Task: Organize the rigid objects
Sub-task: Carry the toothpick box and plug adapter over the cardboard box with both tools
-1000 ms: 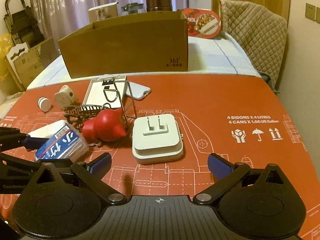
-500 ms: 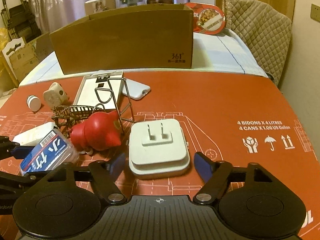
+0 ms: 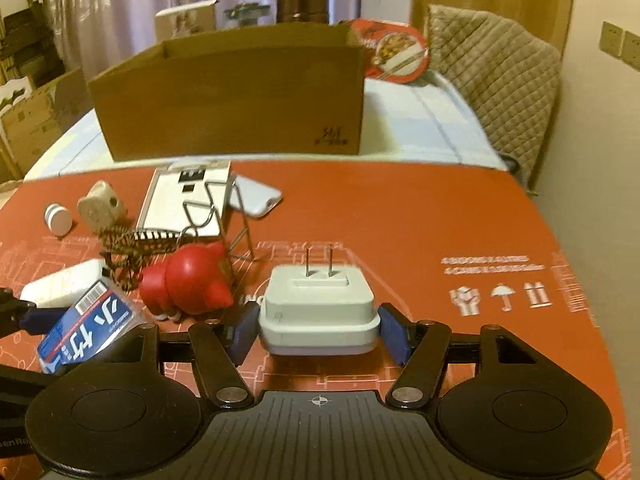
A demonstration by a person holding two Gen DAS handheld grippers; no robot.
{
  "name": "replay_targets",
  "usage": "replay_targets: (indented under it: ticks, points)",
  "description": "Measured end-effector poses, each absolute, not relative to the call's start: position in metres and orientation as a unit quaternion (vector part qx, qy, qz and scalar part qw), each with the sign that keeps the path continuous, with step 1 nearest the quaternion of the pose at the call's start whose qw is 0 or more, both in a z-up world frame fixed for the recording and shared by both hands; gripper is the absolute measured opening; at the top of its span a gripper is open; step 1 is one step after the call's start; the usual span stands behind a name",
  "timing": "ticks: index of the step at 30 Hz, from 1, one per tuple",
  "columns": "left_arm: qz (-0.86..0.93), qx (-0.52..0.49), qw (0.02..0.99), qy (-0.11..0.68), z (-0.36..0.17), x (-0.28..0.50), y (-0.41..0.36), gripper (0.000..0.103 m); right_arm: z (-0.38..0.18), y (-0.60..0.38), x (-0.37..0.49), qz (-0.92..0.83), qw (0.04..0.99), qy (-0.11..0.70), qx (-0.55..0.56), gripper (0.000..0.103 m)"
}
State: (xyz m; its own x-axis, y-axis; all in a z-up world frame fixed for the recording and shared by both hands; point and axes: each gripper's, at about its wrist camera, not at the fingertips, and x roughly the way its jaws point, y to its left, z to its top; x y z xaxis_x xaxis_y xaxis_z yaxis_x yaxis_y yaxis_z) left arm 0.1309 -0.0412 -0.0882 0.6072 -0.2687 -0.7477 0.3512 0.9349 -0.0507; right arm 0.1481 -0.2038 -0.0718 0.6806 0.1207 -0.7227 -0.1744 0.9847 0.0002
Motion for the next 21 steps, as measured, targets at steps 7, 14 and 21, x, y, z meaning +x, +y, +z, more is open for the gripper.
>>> replay_targets:
  ticks: [7, 14, 21]
  points:
    - [-0.167, 0.027, 0.904, 0.393, -0.067, 0.128, -0.038, 0.052, -0.048, -0.209, 0.136, 0.081, 0.926, 0.367, -0.018, 0.061]
    - [-0.138, 0.002, 0.927, 0.35, -0.02, 0.155, -0.024, 0.052, -0.001, -0.199, 0.148, 0.105, 0.944, 0.311, 0.003, 0.061]
    - [-0.102, -0.003, 0.952, 0.287, 0.03, 0.219, -0.005, 0.052, 0.047, -0.178, 0.202, 0.133, 0.958, 0.255, 0.026, 0.061]
